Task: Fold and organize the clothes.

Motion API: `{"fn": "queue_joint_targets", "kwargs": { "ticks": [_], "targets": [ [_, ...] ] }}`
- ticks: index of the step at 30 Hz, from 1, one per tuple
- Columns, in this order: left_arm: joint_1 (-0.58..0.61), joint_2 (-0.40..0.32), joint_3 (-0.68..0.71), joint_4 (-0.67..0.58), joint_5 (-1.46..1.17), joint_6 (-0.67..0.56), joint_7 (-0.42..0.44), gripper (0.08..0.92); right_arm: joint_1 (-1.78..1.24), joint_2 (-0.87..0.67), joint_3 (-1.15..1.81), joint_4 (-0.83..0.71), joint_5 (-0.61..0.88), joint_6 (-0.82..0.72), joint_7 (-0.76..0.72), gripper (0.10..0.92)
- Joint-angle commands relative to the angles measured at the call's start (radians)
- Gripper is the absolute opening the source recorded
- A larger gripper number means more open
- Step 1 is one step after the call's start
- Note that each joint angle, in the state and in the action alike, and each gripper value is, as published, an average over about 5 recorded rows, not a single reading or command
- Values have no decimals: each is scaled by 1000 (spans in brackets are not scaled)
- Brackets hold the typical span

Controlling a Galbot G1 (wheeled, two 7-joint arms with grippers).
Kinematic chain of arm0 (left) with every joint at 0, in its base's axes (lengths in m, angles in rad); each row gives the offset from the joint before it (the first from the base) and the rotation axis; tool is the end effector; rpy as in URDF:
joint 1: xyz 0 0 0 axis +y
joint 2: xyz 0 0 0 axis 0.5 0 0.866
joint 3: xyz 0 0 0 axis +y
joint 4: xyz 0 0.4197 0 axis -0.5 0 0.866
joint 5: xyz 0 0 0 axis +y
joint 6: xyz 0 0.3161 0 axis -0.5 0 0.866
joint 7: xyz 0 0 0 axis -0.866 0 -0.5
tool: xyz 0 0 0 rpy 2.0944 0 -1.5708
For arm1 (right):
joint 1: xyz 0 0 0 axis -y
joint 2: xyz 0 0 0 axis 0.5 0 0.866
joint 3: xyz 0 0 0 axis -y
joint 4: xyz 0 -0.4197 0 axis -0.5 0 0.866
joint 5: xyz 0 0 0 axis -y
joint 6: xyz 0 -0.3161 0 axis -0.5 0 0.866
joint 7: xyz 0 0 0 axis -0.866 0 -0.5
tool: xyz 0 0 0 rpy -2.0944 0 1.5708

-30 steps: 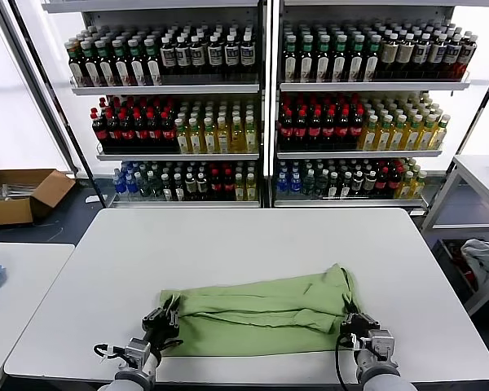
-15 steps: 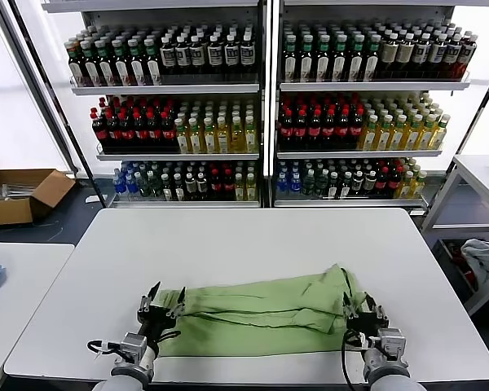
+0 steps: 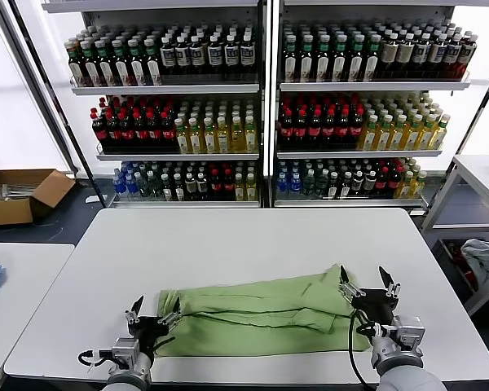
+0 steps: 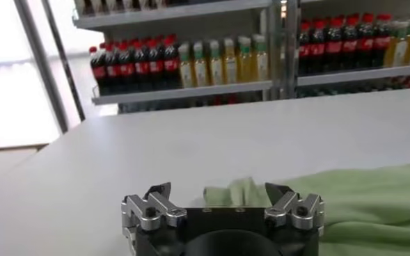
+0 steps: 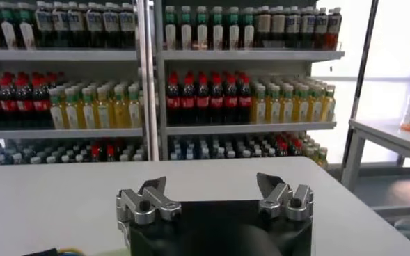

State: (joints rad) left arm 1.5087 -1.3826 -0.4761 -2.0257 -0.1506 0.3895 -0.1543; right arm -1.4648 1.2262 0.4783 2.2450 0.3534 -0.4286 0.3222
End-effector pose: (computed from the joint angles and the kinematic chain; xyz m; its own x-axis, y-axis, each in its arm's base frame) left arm 0.1300 0.0393 -0.3756 -0.9182 -0.0386 0.3942 -0.0173 0.9982 0.0574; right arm 0.1391 -0.0646 -0.2948 -0.9739 0.0542 0.2202 0.0511 0.9985 -0.0198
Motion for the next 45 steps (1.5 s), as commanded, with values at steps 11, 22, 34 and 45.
{"fn": "queue_joint_targets", "kwargs": {
  "ticks": [11, 22, 34, 45],
  "targets": [
    [18, -44, -2, 50, -108, 33, -7, 765, 25, -5, -18, 11, 2, 3, -2, 823],
    [17, -40, -7, 70, -101, 11, 18, 454, 59, -8, -14, -11, 8, 0, -2, 823],
    [0, 86, -205, 59, -45, -49, 38, 127, 108, -18, -33, -21, 10, -19, 6, 823],
    [-4, 588, -752, 225, -212, -56, 79, 107, 156, -8, -83, -22, 9, -31, 16, 823]
  ]
}}
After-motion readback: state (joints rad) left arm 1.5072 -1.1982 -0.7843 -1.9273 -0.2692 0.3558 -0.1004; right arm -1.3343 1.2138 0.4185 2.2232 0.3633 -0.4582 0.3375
